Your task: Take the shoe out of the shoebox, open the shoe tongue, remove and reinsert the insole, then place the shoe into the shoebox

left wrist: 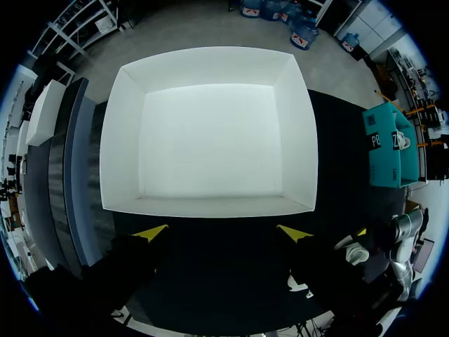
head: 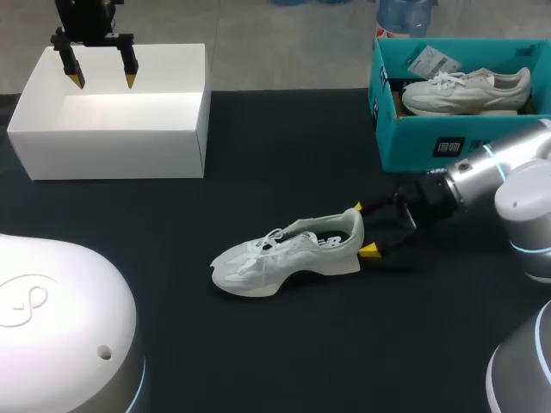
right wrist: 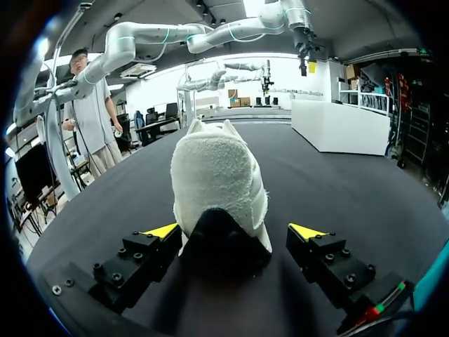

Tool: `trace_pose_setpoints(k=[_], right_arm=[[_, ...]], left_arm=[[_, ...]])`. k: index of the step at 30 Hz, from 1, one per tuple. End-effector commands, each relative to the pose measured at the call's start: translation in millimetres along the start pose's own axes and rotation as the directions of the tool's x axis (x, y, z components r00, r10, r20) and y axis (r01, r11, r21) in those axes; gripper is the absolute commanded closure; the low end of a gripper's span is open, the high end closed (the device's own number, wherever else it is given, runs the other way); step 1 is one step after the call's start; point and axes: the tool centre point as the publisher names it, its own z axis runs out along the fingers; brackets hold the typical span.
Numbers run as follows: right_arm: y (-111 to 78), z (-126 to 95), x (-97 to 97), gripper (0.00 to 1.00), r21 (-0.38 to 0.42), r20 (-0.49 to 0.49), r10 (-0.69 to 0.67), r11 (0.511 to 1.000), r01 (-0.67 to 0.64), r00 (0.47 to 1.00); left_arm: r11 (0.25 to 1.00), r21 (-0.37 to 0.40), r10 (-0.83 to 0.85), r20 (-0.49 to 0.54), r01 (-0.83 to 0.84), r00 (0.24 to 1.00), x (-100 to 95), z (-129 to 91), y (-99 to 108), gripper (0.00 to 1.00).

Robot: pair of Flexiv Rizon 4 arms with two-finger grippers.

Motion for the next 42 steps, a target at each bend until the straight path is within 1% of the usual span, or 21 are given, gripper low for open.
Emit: trace_pose_setpoints(k=[1, 7, 21, 31, 32, 33, 34, 38, 42], right_arm=[[2.3, 3.9, 8.5, 0.00, -0.003, 0.022, 0.001, 1.000, -0.001, 1.000], [3.6, 12.2, 12.5, 0.00, -0.019, 0.034, -0.003, 1.000, 0.003, 0.999], [4.9, 38.5, 4.8, 0.00, -0.044, 0.003, -0.012, 0.999, 0.013, 1.000], [0.2, 46.0, 7.7, 0.00, -0.056, -0.003, -0.002, 0.998, 0.002, 1.000], [0.1, 46.0, 7.9, 0.08, -0.055, -0.003, 0.000, 0.998, 0.000, 1.000], [0.1, 45.8, 8.4, 0.67, -0.053, -0.002, 0.001, 0.999, -0.001, 1.000], [0.2, 45.7, 9.1, 1.00, -0.050, 0.000, 0.002, 0.999, -0.002, 1.000], [0.9, 42.6, 14.1, 1.00, -0.045, 0.025, 0.010, 0.999, -0.009, 1.000], [-0.3, 34.7, 19.8, 1.00, -0.044, 0.080, 0.025, 0.999, -0.021, 0.996]], left_arm=[[1.000, 0.000, 0.000, 0.000, 0.000, 1.000, 0.0, 0.0, 0.0, 0.00], [1.000, 0.000, 0.000, 0.000, 0.000, 1.000, 0.0, 0.0, 0.0, 0.00], [1.000, 0.000, 0.000, 0.000, 0.000, 1.000, 0.0, 0.0, 0.0, 0.00], [1.000, 0.000, 0.000, 0.000, 0.000, 1.000, 0.0, 0.0, 0.0, 0.00], [1.000, 0.000, 0.000, 0.000, 0.000, 1.000, 0.0, 0.0, 0.0, 0.00], [1.000, 0.000, 0.000, 0.000, 0.000, 1.000, 0.0, 0.0, 0.0, 0.00], [1.000, 0.000, 0.000, 0.000, 0.000, 1.000, 0.0, 0.0, 0.0, 0.00], [1.000, 0.000, 0.000, 0.000, 0.000, 1.000, 0.0, 0.0, 0.0, 0.00], [1.000, 0.000, 0.000, 0.000, 0.000, 1.000, 0.0, 0.0, 0.0, 0.00]])
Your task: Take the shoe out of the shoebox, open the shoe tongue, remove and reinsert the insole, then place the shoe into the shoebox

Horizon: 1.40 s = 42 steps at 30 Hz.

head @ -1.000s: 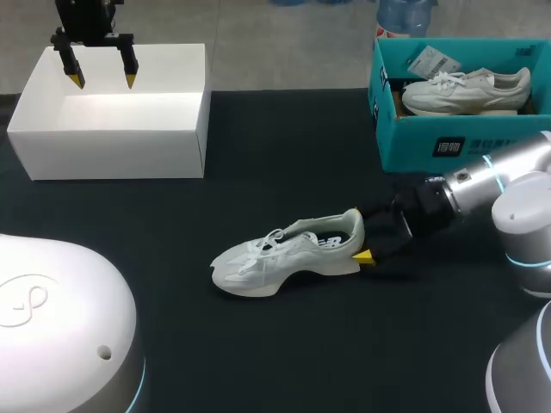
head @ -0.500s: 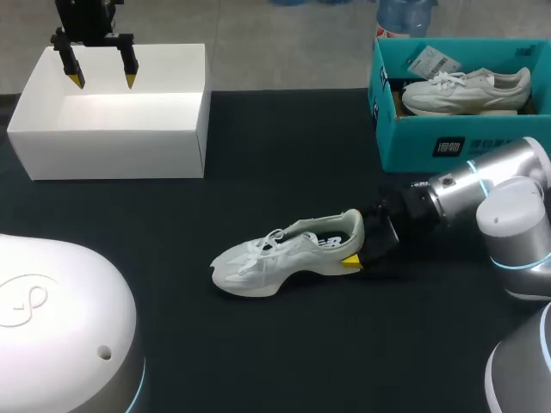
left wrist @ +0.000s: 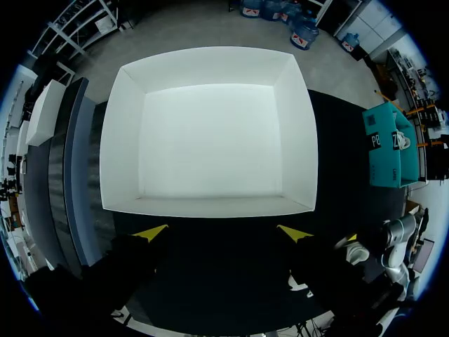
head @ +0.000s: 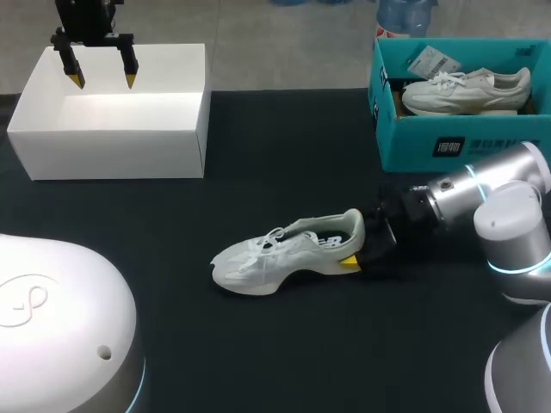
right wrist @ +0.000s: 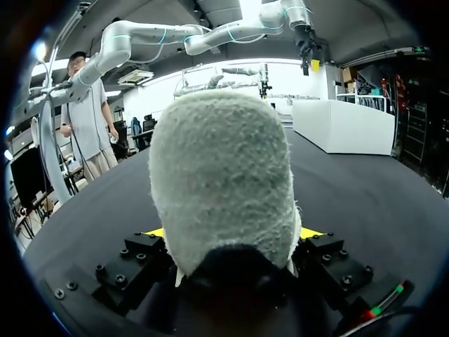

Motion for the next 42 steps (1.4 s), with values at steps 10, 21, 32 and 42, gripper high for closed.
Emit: trace_pose_setpoints(k=[10, 21, 32, 42], right_arm=[[3.3, -20.8, 25.5, 1.00, 0.027, 0.154, 0.025, 0.999, -0.030, 0.988], [3.9, -22.3, 35.4, 1.00, 0.039, 0.200, 0.075, 0.996, -0.084, 0.977], [-2.0, -16.5, 42.6, 1.00, 0.019, 0.210, 0.103, 0.994, -0.109, 0.972], [-5.2, -15.1, 39.6, 1.00, 0.019, 0.191, 0.111, 0.993, -0.117, 0.975]], left_arm=[[1.000, 0.000, 0.000, 0.000, 0.000, 1.000, 0.0, 0.0, 0.0, 0.00], [1.000, 0.000, 0.000, 0.000, 0.000, 1.000, 0.0, 0.0, 0.0, 0.00], [1.000, 0.000, 0.000, 0.000, 0.000, 1.000, 0.0, 0.0, 0.0, 0.00], [1.000, 0.000, 0.000, 0.000, 0.000, 1.000, 0.0, 0.0, 0.0, 0.00]])
